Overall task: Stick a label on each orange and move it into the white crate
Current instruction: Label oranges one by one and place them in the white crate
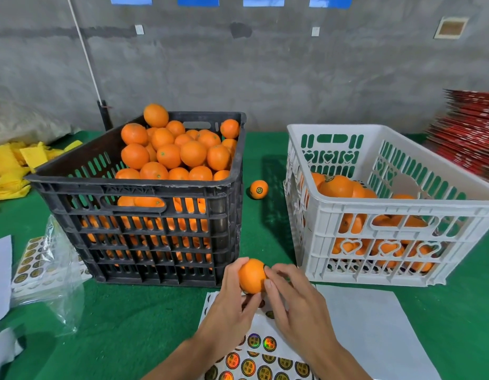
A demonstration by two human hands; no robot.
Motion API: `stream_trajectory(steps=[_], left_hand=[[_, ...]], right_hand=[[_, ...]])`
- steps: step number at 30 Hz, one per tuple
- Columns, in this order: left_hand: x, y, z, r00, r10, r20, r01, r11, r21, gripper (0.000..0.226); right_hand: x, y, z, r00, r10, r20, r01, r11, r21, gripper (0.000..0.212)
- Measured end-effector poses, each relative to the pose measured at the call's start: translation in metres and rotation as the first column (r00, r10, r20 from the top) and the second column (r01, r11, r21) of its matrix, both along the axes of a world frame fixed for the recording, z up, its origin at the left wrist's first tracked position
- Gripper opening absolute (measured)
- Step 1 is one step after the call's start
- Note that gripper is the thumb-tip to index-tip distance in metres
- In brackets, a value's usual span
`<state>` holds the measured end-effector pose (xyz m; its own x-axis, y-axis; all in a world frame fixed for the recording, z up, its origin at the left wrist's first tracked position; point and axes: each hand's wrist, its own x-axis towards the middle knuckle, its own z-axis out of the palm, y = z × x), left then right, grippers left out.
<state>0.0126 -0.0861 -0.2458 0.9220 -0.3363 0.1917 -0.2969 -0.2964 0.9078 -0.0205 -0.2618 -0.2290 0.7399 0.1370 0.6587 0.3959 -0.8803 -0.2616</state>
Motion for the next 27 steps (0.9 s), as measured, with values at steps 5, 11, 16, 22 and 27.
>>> stream_trajectory(steps=[5,11,16,22,27], left_hand=[[-0.008,-0.005,0.02,0.987,0.056,0.154,-0.07,0.993,0.092,0.07],[-0.002,-0.032,0.096,0.867,0.15,0.474,-0.162,0.987,-0.017,0.068],[0.028,-0.072,0.185,0.791,-0.016,0.611,0.0,1.0,0.026,0.074],[0.071,-0.111,0.253,0.781,-0.222,0.584,-0.043,0.913,0.406,0.082],[0.135,-0.045,0.277,0.851,-0.013,0.526,-0.347,0.738,0.579,0.063]], right_hand=[[-0.011,0.02,0.02,0.987,-0.035,-0.156,0.056,0.99,0.131,0.061],[-0.004,0.027,0.098,0.981,-0.15,0.125,0.12,0.968,0.222,0.07],[0.016,-0.014,0.168,0.891,-0.319,0.323,0.263,0.942,0.207,0.064],[0.041,-0.052,0.204,0.883,-0.434,0.179,0.439,0.899,0.012,0.058],[0.059,-0.015,0.208,0.979,-0.117,0.166,0.104,0.991,0.083,0.051]])
